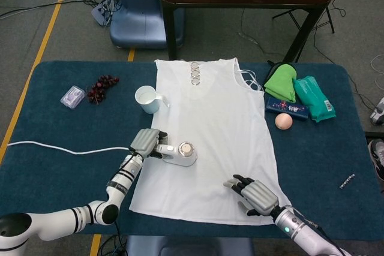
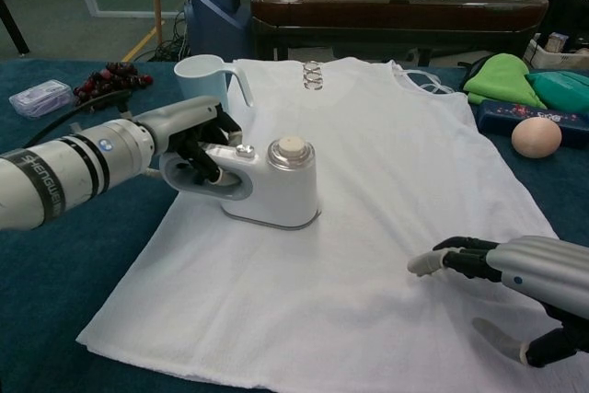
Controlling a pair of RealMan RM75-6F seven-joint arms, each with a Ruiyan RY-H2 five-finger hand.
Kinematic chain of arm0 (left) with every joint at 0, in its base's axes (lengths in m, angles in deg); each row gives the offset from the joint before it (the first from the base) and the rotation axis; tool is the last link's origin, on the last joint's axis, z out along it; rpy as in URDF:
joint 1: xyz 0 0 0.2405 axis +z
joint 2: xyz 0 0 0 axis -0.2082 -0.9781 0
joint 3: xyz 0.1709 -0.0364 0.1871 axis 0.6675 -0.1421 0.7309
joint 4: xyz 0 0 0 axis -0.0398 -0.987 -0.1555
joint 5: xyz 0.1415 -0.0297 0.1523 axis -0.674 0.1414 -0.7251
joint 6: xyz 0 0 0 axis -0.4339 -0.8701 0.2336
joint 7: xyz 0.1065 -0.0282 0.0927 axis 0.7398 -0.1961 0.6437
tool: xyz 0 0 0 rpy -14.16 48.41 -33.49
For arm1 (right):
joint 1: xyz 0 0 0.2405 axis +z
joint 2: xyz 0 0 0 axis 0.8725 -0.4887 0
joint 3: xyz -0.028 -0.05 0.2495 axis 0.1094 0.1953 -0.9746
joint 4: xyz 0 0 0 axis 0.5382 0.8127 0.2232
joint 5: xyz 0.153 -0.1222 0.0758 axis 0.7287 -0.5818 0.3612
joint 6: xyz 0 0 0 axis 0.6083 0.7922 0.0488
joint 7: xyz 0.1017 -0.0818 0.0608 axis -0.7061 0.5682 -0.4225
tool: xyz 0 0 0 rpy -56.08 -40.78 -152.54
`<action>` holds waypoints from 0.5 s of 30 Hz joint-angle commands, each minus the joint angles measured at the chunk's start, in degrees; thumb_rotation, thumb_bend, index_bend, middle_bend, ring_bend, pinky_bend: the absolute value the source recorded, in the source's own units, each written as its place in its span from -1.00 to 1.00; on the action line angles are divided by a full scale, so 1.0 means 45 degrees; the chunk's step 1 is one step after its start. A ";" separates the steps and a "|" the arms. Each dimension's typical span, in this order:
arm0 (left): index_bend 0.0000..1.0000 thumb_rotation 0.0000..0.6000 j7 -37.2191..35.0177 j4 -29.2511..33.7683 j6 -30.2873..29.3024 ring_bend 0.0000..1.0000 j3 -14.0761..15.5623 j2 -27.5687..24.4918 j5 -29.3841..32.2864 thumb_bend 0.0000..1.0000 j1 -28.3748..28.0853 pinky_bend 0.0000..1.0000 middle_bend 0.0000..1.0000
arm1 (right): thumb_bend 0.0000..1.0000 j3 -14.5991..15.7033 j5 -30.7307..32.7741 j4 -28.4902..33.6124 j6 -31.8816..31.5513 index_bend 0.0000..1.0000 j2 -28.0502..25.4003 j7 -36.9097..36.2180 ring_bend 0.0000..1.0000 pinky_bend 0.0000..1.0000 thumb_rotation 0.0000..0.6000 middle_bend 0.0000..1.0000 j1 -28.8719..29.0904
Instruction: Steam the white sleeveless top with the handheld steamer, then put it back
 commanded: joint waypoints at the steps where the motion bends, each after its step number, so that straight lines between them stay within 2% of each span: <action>1: 0.52 1.00 0.0126 -0.0431 0.0103 0.47 -0.0171 0.0410 0.0132 -0.52 -0.0310 0.51 0.72 | 0.15 -0.0015 0.0008 0.0016 -0.0011 -0.77 -0.0035 -0.0025 -0.87 -0.52 1.00 -0.67 0.0010; 8: 0.52 1.00 0.0234 -0.1513 0.0282 0.46 -0.0517 0.1095 0.0416 -0.53 -0.0823 0.51 0.72 | 0.15 -0.0040 -0.0044 0.0031 -0.0101 -0.77 -0.0096 -0.0098 -0.87 -0.52 1.00 -0.67 0.0027; 15: 0.52 1.00 0.0175 -0.1950 0.0317 0.46 -0.0604 0.0974 0.0483 -0.53 -0.0825 0.51 0.72 | 0.15 -0.0040 -0.0042 0.0015 -0.0002 -0.77 -0.0083 -0.0164 -0.87 -0.52 1.00 -0.67 0.0093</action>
